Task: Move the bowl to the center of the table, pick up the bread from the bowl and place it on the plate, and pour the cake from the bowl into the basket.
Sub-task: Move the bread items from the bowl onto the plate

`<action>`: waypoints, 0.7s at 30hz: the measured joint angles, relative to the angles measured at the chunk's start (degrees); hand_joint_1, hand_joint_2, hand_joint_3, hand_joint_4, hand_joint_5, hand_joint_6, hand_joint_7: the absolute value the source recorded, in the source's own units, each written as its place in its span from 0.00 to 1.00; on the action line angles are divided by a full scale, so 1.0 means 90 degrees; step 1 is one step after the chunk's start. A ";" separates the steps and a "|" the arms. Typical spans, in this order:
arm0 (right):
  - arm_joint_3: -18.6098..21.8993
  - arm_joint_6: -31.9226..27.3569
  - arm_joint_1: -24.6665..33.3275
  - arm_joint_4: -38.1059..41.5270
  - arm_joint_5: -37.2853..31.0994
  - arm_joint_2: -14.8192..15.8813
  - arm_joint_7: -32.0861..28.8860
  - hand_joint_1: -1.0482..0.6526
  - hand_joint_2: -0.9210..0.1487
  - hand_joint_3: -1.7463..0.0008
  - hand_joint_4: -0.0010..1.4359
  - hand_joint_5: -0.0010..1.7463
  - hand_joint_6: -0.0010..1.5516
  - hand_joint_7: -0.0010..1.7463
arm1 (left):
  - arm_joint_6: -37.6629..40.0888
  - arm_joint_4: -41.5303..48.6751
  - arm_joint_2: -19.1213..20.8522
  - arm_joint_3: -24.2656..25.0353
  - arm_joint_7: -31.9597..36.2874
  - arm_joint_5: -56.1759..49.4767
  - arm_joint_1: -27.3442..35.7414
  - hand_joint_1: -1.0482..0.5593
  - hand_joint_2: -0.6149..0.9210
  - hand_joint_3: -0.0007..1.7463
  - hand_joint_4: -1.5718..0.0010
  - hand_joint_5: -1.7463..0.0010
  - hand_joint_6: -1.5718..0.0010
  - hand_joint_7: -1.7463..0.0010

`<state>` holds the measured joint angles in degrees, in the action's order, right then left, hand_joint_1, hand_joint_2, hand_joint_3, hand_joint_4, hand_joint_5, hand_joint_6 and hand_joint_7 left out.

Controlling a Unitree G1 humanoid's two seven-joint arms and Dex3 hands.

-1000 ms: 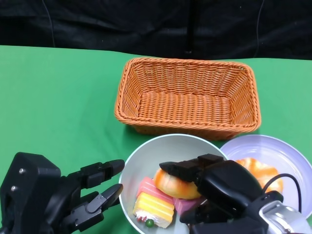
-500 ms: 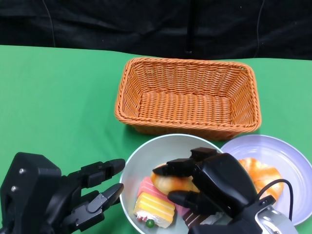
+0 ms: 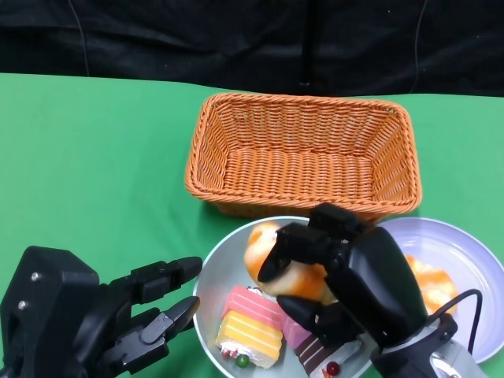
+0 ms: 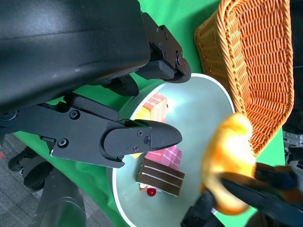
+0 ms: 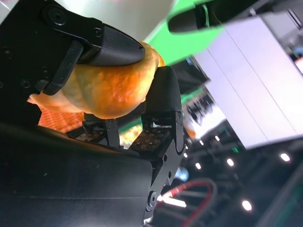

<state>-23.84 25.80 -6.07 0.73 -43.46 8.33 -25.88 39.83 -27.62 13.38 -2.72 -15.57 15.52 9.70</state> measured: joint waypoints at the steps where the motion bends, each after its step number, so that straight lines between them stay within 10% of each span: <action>1: 0.0053 0.0046 -0.0002 -0.0034 0.0024 0.0008 -0.0009 0.53 0.65 0.10 0.70 1.00 0.49 0.98 | 0.0000 0.0019 0.0000 0.0002 0.0000 0.0004 -0.0003 0.34 1.00 0.23 0.77 0.70 0.73 1.00; 21: 0.1398 0.0508 0.0488 -0.1173 0.0091 0.0308 0.0029 0.55 0.81 0.00 0.71 1.00 0.54 0.92 | -0.0331 0.0524 -0.0060 0.0208 -0.0009 0.0013 -0.0258 0.34 1.00 0.23 0.77 0.70 0.73 1.00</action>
<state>-11.26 30.37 -1.68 -9.82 -42.64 11.10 -25.62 36.85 -22.91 12.84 -0.85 -15.65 15.64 7.38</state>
